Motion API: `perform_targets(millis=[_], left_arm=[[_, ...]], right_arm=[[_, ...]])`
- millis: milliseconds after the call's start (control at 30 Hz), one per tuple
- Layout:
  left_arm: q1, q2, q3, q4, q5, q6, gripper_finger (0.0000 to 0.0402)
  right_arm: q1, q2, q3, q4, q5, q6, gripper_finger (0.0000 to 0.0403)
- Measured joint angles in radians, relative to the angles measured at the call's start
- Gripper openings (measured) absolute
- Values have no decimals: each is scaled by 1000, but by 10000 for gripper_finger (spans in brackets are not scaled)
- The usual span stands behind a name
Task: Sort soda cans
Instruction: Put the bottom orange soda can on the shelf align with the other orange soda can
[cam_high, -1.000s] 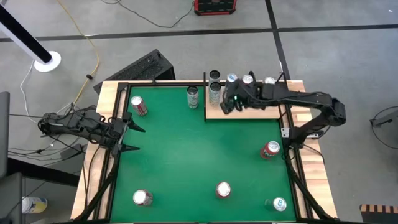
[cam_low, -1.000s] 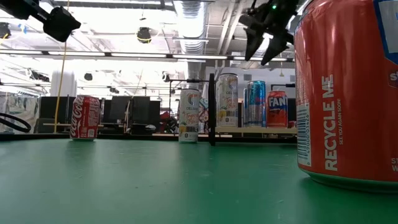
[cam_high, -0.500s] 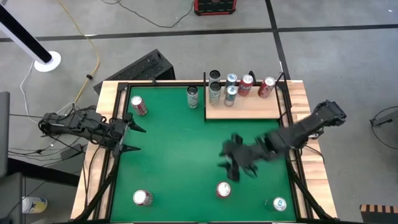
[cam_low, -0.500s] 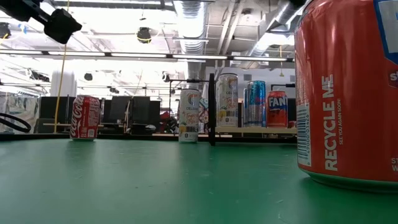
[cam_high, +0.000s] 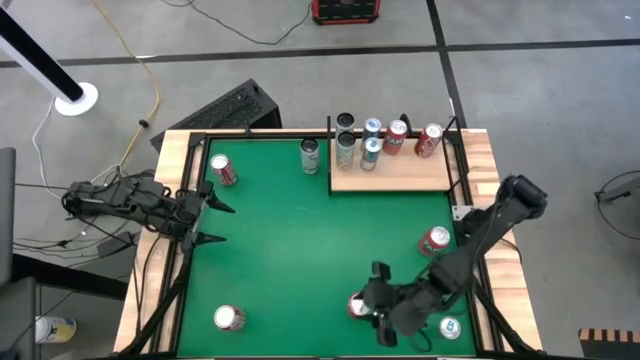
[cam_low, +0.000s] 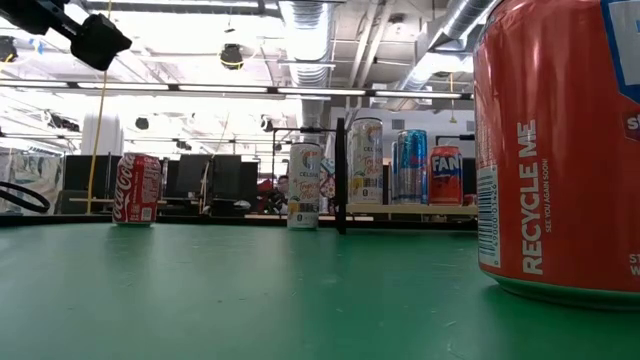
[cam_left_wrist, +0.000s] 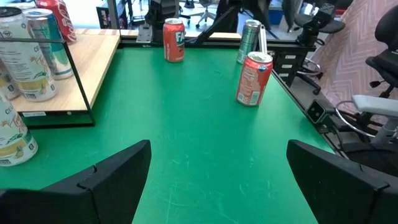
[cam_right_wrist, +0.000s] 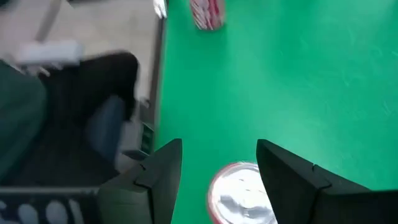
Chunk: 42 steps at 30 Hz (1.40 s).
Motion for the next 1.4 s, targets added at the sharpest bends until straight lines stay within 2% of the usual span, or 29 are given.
perform_targets(millis=[167,467,733,900,1400], left_arm=[[0,0,0,0,0,0,360],[0,0,0,0,0,1,360],[0,0,0,0,1,1,360],[0,0,0,0,1,1,360],[0,0,0,0,1,1,360]], right_arm=[[-31,54,-2,8,-13,-38,250],[-24,57,-1,20,-18,-79,293],[-24,57,-1,-109,-17,-44,318],[-23,57,-1,-122,-17,-19,333],[12,72,-2,-143,12,-8,343]])
